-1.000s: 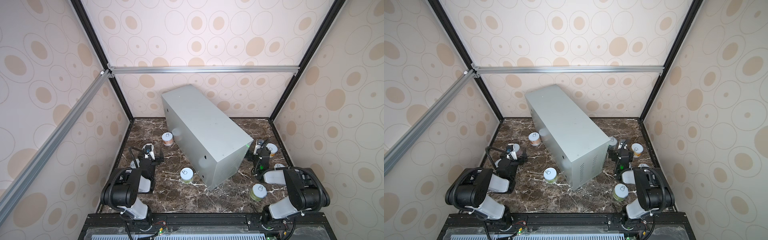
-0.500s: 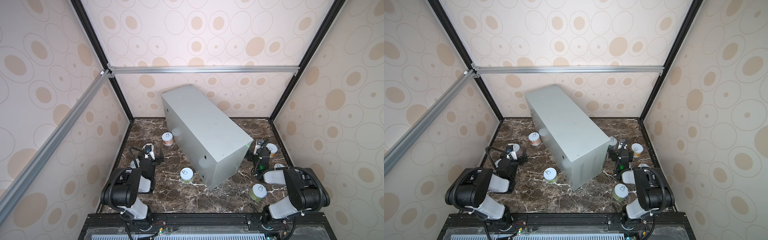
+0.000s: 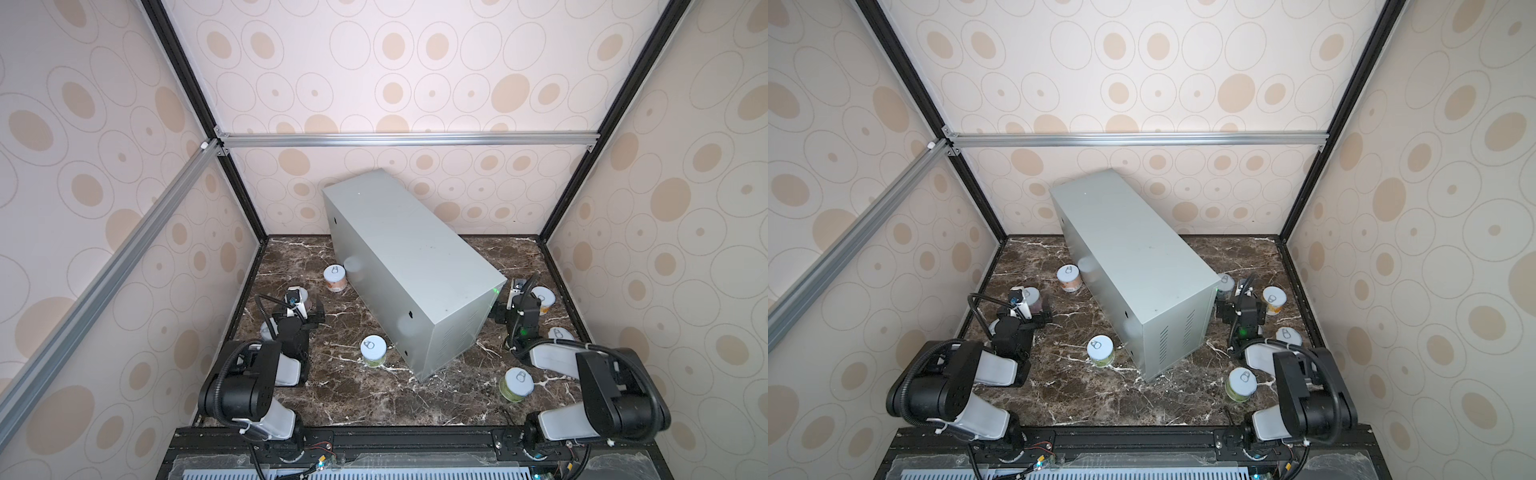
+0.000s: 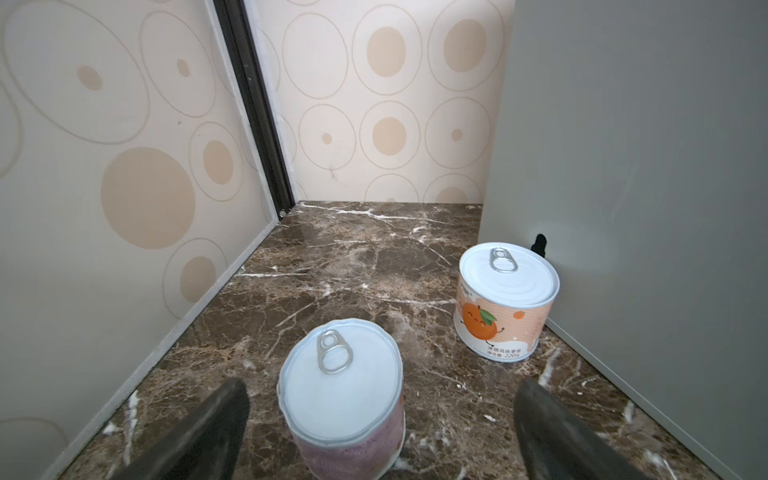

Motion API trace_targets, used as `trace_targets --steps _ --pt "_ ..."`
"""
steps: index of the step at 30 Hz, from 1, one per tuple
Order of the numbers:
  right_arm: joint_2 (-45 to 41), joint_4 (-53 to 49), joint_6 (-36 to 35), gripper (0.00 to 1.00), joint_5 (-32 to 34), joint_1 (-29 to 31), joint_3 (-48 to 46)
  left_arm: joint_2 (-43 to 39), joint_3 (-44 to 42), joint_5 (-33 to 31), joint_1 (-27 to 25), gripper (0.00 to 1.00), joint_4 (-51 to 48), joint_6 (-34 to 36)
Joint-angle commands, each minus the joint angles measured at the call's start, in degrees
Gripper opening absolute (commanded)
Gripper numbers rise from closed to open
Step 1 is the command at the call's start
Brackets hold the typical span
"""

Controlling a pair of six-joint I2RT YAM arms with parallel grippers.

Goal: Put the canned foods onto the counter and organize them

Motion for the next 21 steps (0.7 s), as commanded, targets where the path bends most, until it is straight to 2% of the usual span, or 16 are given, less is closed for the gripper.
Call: trace_targets --steps 1,4,7,11,15,21 --pt "-7.15 -14.61 2.44 1.0 4.21 0.15 4.15 -6.11 1.85 -3.01 0.25 0.99 -6.26 -0.91" --pt "-13.57 -22.69 6.17 1.0 5.45 0.14 5.45 -12.93 3.36 -3.53 0.25 0.99 -13.75 -2.16" --pt "-19.96 -33.03 10.37 1.0 4.31 0.06 7.86 -20.15 7.36 -3.09 0.25 0.99 -25.25 -4.97" --pt "-26.91 -45.49 14.95 1.0 1.3 0.08 11.82 -25.48 16.46 2.62 0.25 0.99 -43.28 -8.72" --pt "-29.19 -57.18 18.1 1.0 -2.88 0.01 17.79 -28.77 24.39 4.46 0.07 0.99 -60.54 -16.02" --pt "-28.84 -64.02 19.87 1.0 -9.77 -0.1 21.42 -32.83 25.57 3.69 -3.57 0.99 -72.52 -23.16"
